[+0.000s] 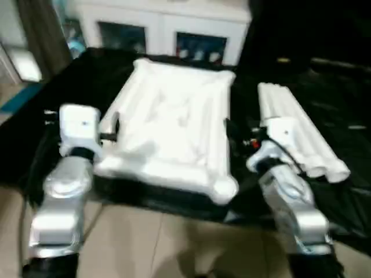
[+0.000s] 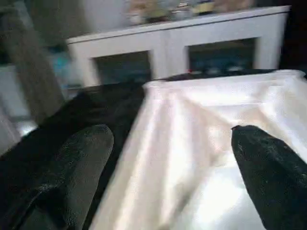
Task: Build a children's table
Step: Move to table, then move table base
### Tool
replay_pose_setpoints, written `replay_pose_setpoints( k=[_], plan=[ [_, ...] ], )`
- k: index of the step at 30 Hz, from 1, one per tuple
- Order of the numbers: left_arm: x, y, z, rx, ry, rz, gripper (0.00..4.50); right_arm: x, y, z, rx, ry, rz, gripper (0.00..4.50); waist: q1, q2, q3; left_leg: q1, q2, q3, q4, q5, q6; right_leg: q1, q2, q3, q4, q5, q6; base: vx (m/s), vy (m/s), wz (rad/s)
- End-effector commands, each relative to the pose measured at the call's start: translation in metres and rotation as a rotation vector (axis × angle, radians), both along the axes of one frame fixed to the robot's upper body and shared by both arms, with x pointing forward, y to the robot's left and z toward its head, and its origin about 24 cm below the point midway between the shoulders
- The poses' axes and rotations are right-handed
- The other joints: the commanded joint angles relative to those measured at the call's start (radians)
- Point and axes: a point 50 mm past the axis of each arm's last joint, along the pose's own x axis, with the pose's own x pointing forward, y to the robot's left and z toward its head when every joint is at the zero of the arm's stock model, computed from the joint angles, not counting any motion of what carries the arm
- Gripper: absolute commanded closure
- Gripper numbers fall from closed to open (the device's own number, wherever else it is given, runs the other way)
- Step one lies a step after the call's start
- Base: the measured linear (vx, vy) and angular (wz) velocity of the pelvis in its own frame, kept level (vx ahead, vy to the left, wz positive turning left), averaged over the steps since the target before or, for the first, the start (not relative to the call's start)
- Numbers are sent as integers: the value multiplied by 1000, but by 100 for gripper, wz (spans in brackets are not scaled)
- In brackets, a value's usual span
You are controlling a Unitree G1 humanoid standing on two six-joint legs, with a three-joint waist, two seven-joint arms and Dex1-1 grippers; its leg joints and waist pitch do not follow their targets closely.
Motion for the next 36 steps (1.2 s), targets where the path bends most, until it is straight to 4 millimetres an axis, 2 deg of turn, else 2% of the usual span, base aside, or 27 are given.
replay_pose_setpoints(
  k=[1, 2, 3, 4, 5, 6, 7, 8, 9, 10, 11, 12, 13, 14, 15, 16, 17, 19, 20, 23, 24, 25, 26, 28, 32, 33, 36],
  plan=[
    [-2, 3, -2, 14, 7, -21, 0, -2, 4, 10, 4, -35, 7, 145, 44, -18, -39, -67, -12, -25, 10, -65, -64, 113, -130, 189, -164, -601, -276, 140, -46, -42],
    [-4, 0, -4, 19, 9, -50, 0, -5, 2, 10, 5, -34, 3, 145, 59, 11, -41, -64, -7, -50, -23, -30, -109, 109, -67, 215, -164, -447, -235, 129, -17, -36],
    [-6, -5, -5, 27, 11, -87, 0, -8, 0, 10, 7, -33, -2, 145, 62, 27, -37, -50, 4, -58, -68, -22, -113, 90, -26, 208, -166, -422, -176, 122, 45, -41],
    [-9, -10, -6, 28, 11, -121, 0, -11, -2, 11, 11, -33, -8, 145, 36, 77, -50, 36, 57, -70, -178, -26, -121, 16, 51, 114, -115, -364, -15, 122, 45, -41],
    [-9, -10, -6, 28, 11, -121, 0, -11, -2, 11, 11, -33, -8, 145, -7, 87, -83, 123, 222, -152, -226, -38, -92, -121, -18, -54, 98, -302, 54, 110, 85, -48],
    [-11, -14, -6, 26, 4, -141, 0, -14, -4, 11, 27, -30, -11, 145, 10, 81, -80, 108, 247, -129, -235, -3, -106, -127, -46, -94, 128, -230, 56, 121, 69, -38],
    [-11, -14, -6, 26, 4, -141, 0, -14, -4, 11, 27, -30, -11, 145, 10, 81, -73, 87, 241, -95, -242, 69, -139, -131, -60, -125, 133, -152, 55, 121, 69, -38],
    [-15, -21, -3, -20, -23, -204, 0, -15, -5, 12, 9, -33, 3, 145, -11, 81, -80, 73, 124, -91, -218, 311, -18, -130, -72, -176, 75, 51, 14, 130, 47, -22],
    [-15, -21, -3, -20, -23, -204, 0, -15, -5, 12, 9, -33, 3, 145, -25, 62, -86, 88, 97, -75, -195, 401, 49, -138, -83, -171, 31, 139, -5, 147, 7, -8],
    [-18, -25, 1, -32, -56, -250, 0, -14, -6, 13, -27, -38, 31, 145, -45, 12, -104, 77, 17, -39, -129, 522, 117, -99, -118, -145, -40, 309, -68, 147, 7, -8],
    [-17, -25, 2, -18, -60, -271, 0, -13, -5, 15, -42, -43, 52, 145, -5, -40, -111, -81, -28, -27, -56, 361, 130, 80, -225, -15, -74, 458, -223, 139, -23, 3],
    [-17, -26, 3, 11, -54, -315, 0, -12, -3, 17, -67, -54, 95, 145, 14, -38, -131, -113, -3, -44, -16, 287, 108, 131, -296, 43, -58, 673, -334, 96, -22, 3],
    [-16, -27, 3, 32, -46, -345, 0, -12, -1, 18, -82, -61, 125, 145, 15, -29, -112, -147, 54, -82, -53, 327, 51, 125, -285, 14, -15, 1146, -371, 96, -22, 3],
    [-17, -28, 5, 55, -49, -409, 0, -11, 1, 20, -102, -67, 177, 145, 10, -20, -106, -134, 50, -71, -100, 407, -3, 84, -199, -51, -8, 1307, -327, -34, -62, -1],
    [-19, -30, 10, 65, -59, -482, 0, -12, 2, 22, -115, -66, 236, 145, -10, 17, -94, -118, 45, -50, -160, 525, -49, 49, -101, -116, -13, 1012, -257, -176, -99, -13],
    [-19, -31, 11, 69, -61, -509, 0, -12, 3, 22, -121, -64, 258, 145, -19, 32, -85, -120, 62, -55, -165, 501, -54, 38, -82, -123, -19, 789, -226, -176, -99, -13],
    [-22, -34, 15, 97, -65, -597, 0, -13, 3, 23, -143, -55, 328, 145, -24, 45, -82, -99, 103, -54, -163, 340, -56, 24, -89, -119, -42, 382, -201, -124, -70, -7],
    [-25, -36, 18, 165, -59, -701, 0, -14, 4, 25, -173, -41, 420, 145, -25, 37, -76, -84, 121, -45, -174, 163, -34, 20, -112, -106, -69, 151, -220, -27, -55, 11],
    [-26, -35, 15, 262, 4, -811, 0, -17, 4, 27, -228, -29, 522, 145, -20, 30, -62, -80, 130, -21, -190, -49, -37, 13, -121, -97, -91, -79, -227, 0, 0, 0],
    [-25, -33, 14, 346, 57, -896, 0, -19, 2, 29, -273, -14, 608, 145, -14, 15, -52, -72, 129, 1, -200, -181, -64, 7, -132, -90, -115, -348, -159, -60, -13, 10],
    [-25, -33, 13, 405, 93, -974, 0, -20, 0, 30, -303, 5, 675, 145, -8, 23, -57, -67, 134, 8, -201, -151, -74, -2, -141, -86, -119, -383, -130, 0, 0, 0],
    [-25, -33, 13, 410, 96, -982, 0, -20, 0, 31, -306, 7, 682, 145, -8, 23, -57, -67, 134, 8, -201, -151, -74, -2, -141, -86, -119, -383, -130, -50, -27, 9],
    [-27, -33, 12, 425, 123, -1032, 0, -22, -1, 31, -329, 18, 725, 145, -11, 22, -57, -79, 135, 8, -204, -127, -77, 2, -140, -86, -114, -352, -129, 0, 0, 0],
    [-28, -32, 12, 445, 152, -1074, 0, -24, -1, 30, -359, 36, 774, 145, -10, 25, -60, -83, 136, 7, -204, -129, -82, 2, -142, -87, -113, -354, -124, -29, -15, 2],
    [-38, -31, 3, 481, 286, -1228, 0, -32, -3, 26, -422, 110, 907, 145, -9, 26, -69, -90, 135, 11, -201, -37, -68, 8, -137, -87, -98, -207, -159, 0, 0, 0],
    [-42, -29, -2, 492, 336, -1266, 29, -38, -4, 25, -429, 137, 959, 139, -11, 30, -68, -92, 136, 12, -200, -27, -63, 9, -137, -87, -95, -182, -170, 0, 0, 0],
    [-46, -28, -7, 506, 381, -1298, 42, -43, -5, 23, -439, 160, 991, 139, -10, 29, -68, -92, 137, 13, -199, -11, -54, 11, -136, -87, -93, -142, -185, 0, 0, 0]
  ],
)
